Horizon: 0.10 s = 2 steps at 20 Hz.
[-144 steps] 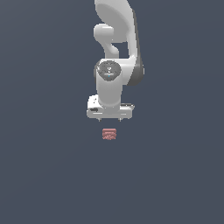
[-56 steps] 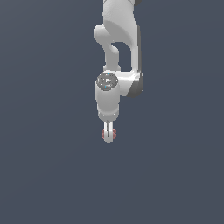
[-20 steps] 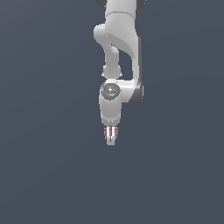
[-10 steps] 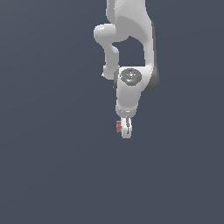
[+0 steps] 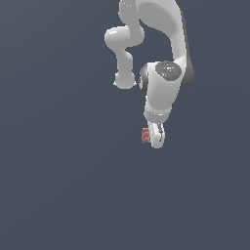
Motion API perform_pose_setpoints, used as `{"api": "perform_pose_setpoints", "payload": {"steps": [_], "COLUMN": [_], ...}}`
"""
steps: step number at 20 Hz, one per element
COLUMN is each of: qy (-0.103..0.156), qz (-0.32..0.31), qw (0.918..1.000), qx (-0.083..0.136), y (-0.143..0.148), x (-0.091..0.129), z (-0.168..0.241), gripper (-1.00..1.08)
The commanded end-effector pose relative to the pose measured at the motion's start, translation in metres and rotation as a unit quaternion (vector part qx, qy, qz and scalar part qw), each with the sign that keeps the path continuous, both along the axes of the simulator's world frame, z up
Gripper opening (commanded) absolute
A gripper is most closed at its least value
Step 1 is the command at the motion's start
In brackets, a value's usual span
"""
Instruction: Pick up the object and move it to a goal position.
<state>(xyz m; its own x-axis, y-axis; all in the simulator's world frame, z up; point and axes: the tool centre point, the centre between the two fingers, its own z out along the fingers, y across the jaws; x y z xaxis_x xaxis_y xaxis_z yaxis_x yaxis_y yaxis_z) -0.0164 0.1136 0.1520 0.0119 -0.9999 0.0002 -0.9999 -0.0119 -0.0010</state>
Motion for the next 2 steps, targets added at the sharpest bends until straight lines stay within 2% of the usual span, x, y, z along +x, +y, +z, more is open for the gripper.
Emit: {"api": "perform_pose_setpoints", "payload": {"steps": [1, 2], "qy": [0.000, 0.000], "qz": [-0.001, -0.001], "qw": [1.0000, 1.0000], "qx": [0.000, 0.000], "y": [0.0040, 0.0043], "x": [-0.0004, -0.0004], "z": [0.0034, 0.0037], "gripper": [-1.00, -1.00]}}
